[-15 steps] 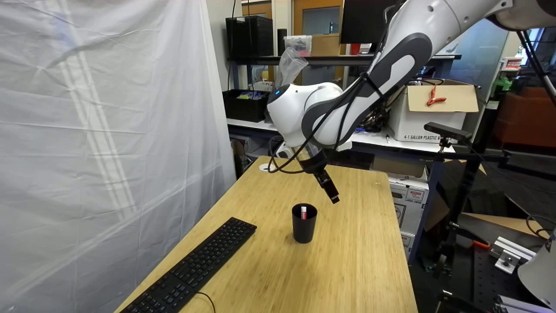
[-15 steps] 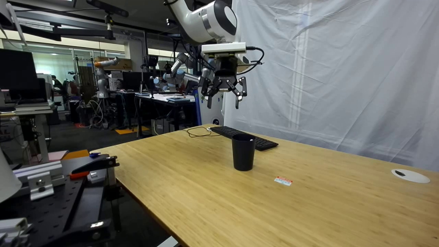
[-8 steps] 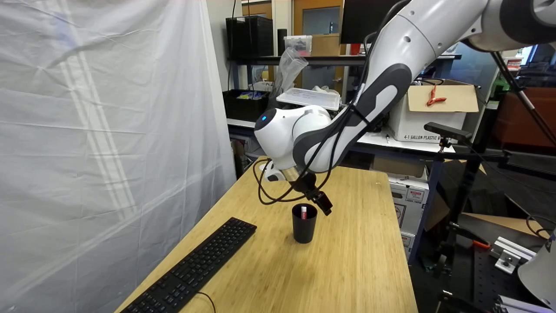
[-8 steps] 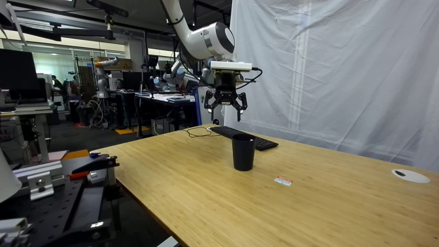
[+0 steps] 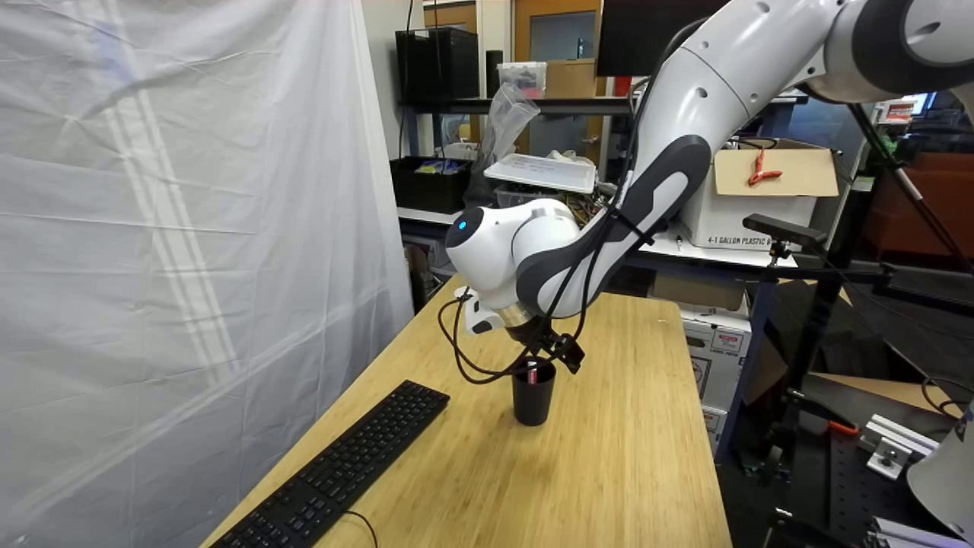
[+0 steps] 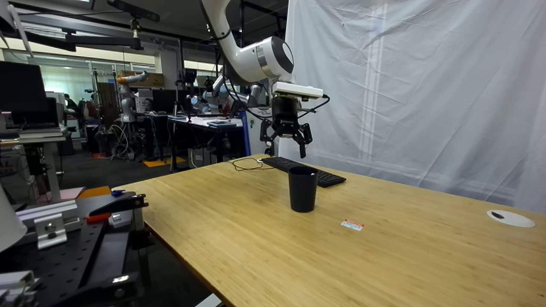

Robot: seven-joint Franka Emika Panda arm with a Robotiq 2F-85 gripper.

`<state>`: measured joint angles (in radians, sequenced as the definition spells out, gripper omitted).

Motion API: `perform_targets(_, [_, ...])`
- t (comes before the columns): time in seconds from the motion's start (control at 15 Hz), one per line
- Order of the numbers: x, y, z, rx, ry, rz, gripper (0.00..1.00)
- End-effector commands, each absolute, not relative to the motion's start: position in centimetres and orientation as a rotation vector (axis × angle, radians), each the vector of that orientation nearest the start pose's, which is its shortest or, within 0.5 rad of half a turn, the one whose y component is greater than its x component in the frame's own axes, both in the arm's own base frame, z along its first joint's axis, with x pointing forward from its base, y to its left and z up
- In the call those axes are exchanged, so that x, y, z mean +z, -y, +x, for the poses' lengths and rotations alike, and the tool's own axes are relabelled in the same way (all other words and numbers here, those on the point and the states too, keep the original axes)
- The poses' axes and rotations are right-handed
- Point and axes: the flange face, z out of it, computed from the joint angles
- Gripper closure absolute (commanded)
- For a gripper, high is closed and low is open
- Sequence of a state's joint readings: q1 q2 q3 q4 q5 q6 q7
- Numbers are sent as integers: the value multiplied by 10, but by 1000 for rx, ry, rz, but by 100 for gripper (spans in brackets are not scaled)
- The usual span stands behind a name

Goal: Remove the orange marker from the black cup

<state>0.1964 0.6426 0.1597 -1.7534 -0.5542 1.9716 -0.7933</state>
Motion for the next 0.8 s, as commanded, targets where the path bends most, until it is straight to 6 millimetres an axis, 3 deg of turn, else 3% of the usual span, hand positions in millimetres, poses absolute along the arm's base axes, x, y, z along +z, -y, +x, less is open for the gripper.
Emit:
perform_targets(0.0, [185, -173, 604, 773, 2320, -2392, 0])
perform_targets(0.73, [164, -175, 626, 702, 2438, -2306, 0])
